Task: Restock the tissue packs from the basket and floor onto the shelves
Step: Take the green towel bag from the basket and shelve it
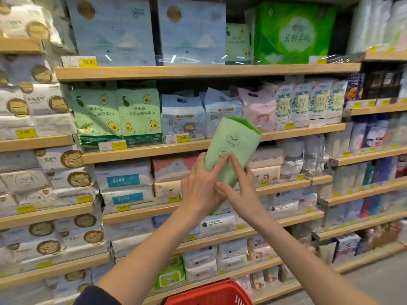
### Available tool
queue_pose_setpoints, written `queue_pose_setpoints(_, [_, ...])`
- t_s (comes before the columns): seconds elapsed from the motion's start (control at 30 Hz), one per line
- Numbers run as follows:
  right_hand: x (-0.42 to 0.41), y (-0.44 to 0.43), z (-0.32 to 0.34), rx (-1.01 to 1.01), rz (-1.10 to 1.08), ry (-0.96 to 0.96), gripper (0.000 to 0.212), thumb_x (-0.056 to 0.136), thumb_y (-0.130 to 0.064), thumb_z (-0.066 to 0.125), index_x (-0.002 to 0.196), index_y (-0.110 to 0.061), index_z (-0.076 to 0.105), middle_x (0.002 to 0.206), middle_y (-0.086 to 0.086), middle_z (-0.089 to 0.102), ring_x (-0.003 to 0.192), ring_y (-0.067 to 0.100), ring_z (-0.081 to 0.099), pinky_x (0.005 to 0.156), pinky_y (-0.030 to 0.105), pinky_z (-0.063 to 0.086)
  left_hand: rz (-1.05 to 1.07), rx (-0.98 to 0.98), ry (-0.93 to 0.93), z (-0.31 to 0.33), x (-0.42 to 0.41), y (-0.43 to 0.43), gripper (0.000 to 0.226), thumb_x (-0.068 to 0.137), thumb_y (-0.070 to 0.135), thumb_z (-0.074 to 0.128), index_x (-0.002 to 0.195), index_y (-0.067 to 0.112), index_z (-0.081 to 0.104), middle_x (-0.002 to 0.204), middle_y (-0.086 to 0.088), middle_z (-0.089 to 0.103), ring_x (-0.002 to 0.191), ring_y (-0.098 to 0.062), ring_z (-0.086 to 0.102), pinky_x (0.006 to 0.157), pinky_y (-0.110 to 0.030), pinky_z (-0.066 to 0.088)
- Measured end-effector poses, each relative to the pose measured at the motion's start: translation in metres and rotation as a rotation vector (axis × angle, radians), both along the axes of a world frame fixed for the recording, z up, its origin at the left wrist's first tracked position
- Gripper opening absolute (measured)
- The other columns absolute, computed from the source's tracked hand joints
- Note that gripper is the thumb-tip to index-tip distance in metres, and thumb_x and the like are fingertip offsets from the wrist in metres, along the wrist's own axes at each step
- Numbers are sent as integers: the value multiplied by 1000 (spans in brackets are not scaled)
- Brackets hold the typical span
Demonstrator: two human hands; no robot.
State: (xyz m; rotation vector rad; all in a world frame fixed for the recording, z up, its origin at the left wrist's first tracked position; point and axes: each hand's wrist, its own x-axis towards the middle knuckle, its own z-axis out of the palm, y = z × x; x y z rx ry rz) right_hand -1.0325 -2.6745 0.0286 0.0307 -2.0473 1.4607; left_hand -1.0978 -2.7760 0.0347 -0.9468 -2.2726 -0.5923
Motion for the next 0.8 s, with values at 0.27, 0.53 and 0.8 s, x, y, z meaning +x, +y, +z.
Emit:
queue_pose_setpoints(0.27, [13, 84, 6, -105, -115, 70, 95, 54, -45, 73, 133, -58, 23, 131, 3, 39, 120, 14, 45, 103, 39, 42, -241, 84, 3, 17, 35, 65, 90, 60, 53, 48, 143, 29, 25, 141, -1, 46, 126, -19, 45, 75, -29, 47])
queue_pose_setpoints(0.53, [18, 165, 18, -122, -160, 77, 99, 43, -63, 77, 130, -58, 30, 129, 4, 47, 117, 15, 51, 99, 43, 45, -279, -13, 67, 28, 56, 139, 86, 64, 45, 55, 143, 28, 26, 137, 6, 49, 114, -17, 44, 66, -25, 38])
queue_pose_setpoints(0.8, [34, 245, 14, -381, 83, 91, 78, 75, -4, 68, 136, -41, 36, 131, 3, 54, 98, 20, 66, 67, 34, 58, -466, 222, -304, 48, 45, 176, 69, 81, 33, 65, 138, 43, 28, 137, 18, 42, 121, -3, 43, 100, -31, 38])
